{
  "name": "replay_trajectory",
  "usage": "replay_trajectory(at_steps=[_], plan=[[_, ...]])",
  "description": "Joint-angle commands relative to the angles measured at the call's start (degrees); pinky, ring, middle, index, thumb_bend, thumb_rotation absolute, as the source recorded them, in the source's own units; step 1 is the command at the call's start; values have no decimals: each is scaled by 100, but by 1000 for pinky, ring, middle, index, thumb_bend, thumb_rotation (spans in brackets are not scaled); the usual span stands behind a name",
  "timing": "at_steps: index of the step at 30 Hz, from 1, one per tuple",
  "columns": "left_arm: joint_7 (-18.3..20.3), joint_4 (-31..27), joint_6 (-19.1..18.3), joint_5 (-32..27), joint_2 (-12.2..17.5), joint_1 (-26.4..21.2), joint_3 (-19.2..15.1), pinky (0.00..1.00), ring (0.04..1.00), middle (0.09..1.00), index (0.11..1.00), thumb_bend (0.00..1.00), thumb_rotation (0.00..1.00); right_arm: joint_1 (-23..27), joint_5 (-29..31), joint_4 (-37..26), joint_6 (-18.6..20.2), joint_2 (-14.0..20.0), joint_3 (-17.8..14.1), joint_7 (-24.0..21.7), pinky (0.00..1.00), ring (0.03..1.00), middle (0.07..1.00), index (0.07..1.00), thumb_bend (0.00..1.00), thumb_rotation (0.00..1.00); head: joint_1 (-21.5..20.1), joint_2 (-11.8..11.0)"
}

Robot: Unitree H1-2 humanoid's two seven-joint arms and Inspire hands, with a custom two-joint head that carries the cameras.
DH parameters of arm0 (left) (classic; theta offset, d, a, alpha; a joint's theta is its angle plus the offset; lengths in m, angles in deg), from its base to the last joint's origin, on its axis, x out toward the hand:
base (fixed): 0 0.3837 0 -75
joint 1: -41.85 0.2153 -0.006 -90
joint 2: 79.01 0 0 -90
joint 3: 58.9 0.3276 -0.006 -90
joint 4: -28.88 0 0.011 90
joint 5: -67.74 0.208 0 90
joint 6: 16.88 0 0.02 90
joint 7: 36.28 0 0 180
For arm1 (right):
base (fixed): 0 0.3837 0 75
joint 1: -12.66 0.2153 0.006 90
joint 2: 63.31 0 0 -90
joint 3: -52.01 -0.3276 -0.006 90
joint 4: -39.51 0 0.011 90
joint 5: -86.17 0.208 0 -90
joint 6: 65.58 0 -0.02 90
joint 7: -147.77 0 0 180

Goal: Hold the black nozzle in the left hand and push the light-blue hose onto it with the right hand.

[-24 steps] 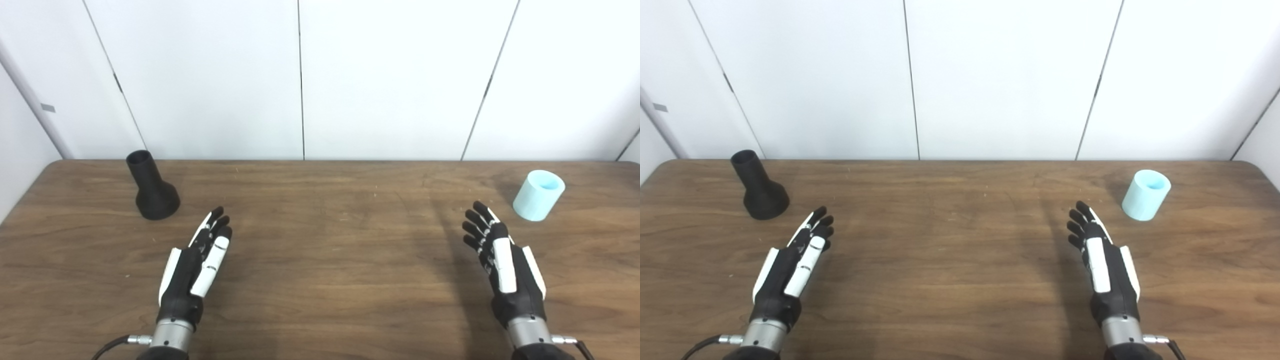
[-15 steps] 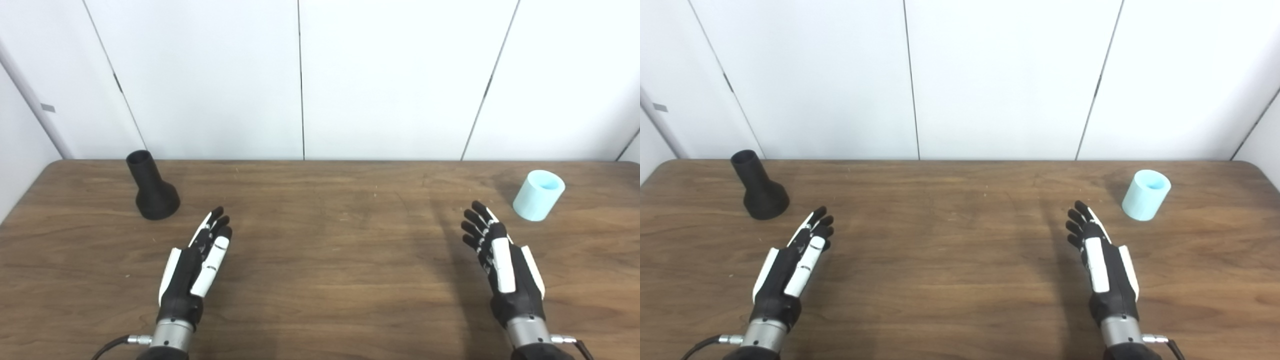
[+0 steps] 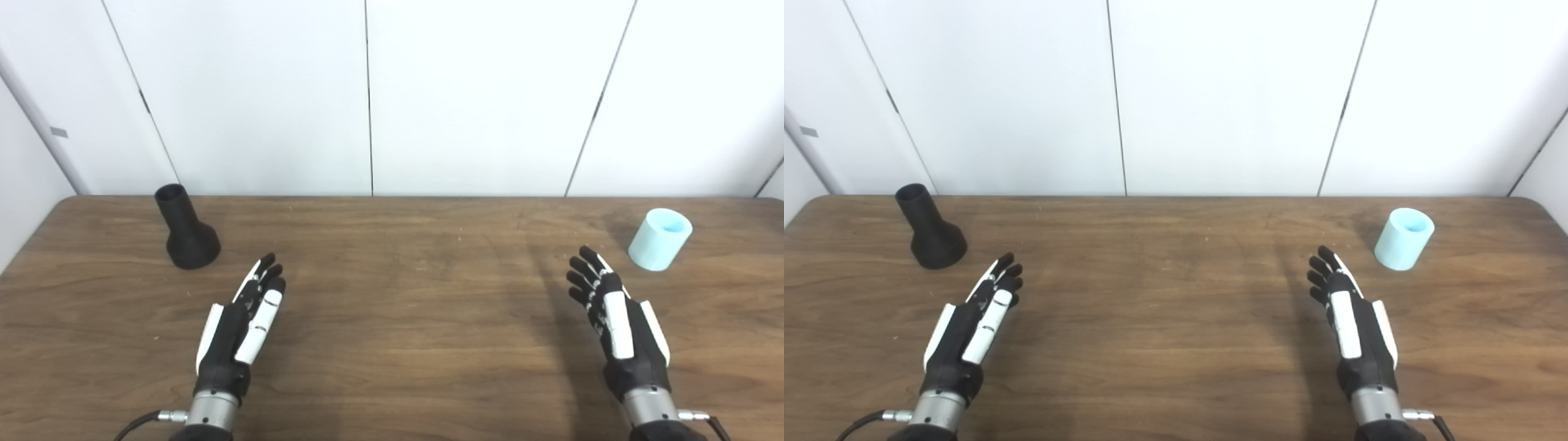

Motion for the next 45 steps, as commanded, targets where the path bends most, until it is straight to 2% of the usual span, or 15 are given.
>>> replay_trajectory(at_steps=[1,6,14,24,28,36,40,45], plan=[[-64,-101,145,84,-45,-109,57,906,921,922,896,337,822,85,98,-149,-204,85,-79,-69,890,903,906,934,506,1000,95,-32],[-150,-45,173,253,-209,-88,230,896,917,926,896,335,811,76,262,103,-409,201,-171,-200,880,901,914,934,548,1000,456,-172],[-151,-14,205,249,-264,-123,236,899,927,934,902,353,806,47,458,491,-809,459,-331,-420,861,897,906,923,607,994,953,-322],[-326,291,464,283,-483,-156,344,917,927,933,912,381,784,117,732,1021,-1075,699,-509,-635,835,885,897,920,602,988,1512,-475],[-393,347,494,342,-546,-172,364,925,928,933,912,371,765,116,857,1091,-1060,769,-539,-712,834,896,904,929,616,992,1649,-517],[-525,472,556,433,-646,-224,460,925,927,928,911,376,753,173,1004,1438,-1312,940,-603,-917,823,892,907,932,609,977,1955,-581],[-542,517,573,413,-685,-251,445,912,929,927,912,380,723,198,981,1541,-1387,983,-615,-920,828,889,910,936,593,992,2043,-568],[-587,526,554,441,-702,-297,405,893,929,920,907,421,623,226,998,1669,-1466,1016,-647,-936,830,881,906,940,583,1000,2125,-600]])
